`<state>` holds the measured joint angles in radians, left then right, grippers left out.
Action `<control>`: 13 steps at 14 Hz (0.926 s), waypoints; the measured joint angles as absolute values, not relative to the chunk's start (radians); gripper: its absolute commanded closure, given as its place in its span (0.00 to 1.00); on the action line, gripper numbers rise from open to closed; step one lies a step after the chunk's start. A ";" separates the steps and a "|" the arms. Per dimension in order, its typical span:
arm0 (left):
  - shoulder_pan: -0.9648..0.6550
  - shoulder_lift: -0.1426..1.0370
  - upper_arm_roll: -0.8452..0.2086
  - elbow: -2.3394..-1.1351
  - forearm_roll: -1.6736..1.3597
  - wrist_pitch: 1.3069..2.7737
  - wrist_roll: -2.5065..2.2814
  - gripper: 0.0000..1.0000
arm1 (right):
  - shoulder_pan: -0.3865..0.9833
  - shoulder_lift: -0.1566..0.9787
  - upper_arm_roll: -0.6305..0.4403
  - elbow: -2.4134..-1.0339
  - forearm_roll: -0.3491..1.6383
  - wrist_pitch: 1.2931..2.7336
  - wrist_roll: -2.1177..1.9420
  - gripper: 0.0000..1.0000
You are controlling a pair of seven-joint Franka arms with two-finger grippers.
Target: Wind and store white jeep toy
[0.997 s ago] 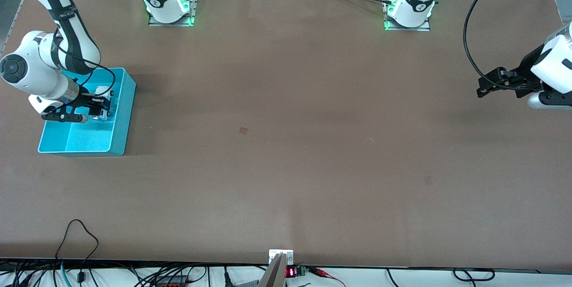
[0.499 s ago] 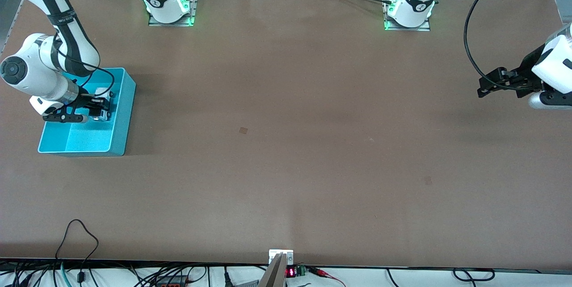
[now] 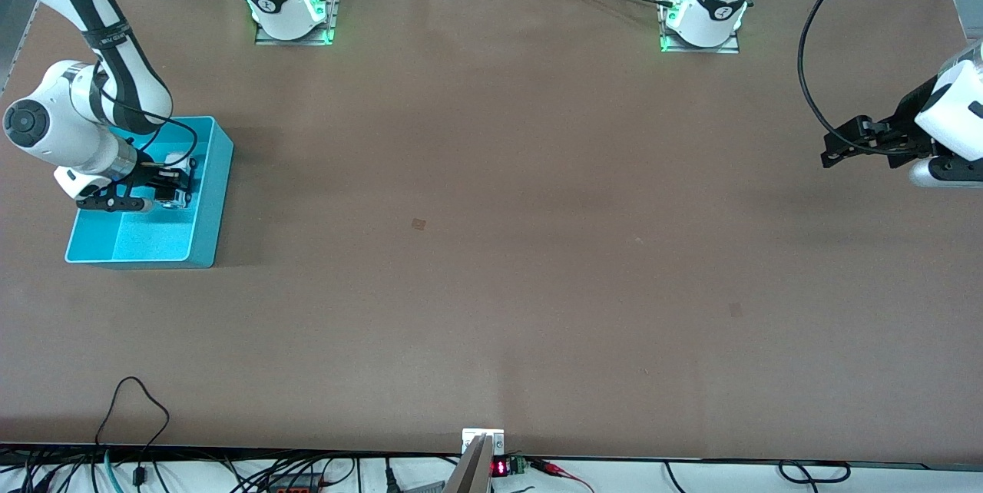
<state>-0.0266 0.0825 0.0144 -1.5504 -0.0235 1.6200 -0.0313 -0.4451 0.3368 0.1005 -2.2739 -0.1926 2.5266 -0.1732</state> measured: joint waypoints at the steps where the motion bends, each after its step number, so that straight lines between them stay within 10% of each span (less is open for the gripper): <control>1: -0.025 0.083 0.016 -1.551 -0.023 1.620 -0.031 0.00 | -0.446 0.337 0.100 -2.274 -0.193 2.527 -0.176 0.26; 3: -0.024 0.083 0.021 -1.551 -0.023 1.620 -0.031 0.00 | -0.451 0.336 0.100 -2.271 -0.193 2.527 -0.187 0.00; 13: 0.021 0.083 -0.026 -1.551 -0.023 1.620 -0.031 0.00 | -0.458 0.221 0.143 -2.118 -0.160 2.308 -0.231 0.00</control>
<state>0.0206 0.0826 -0.0262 -1.5512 -0.0235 1.6200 -0.0313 -0.4578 0.2208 0.1431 -2.1178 -0.1595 2.3081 -0.2312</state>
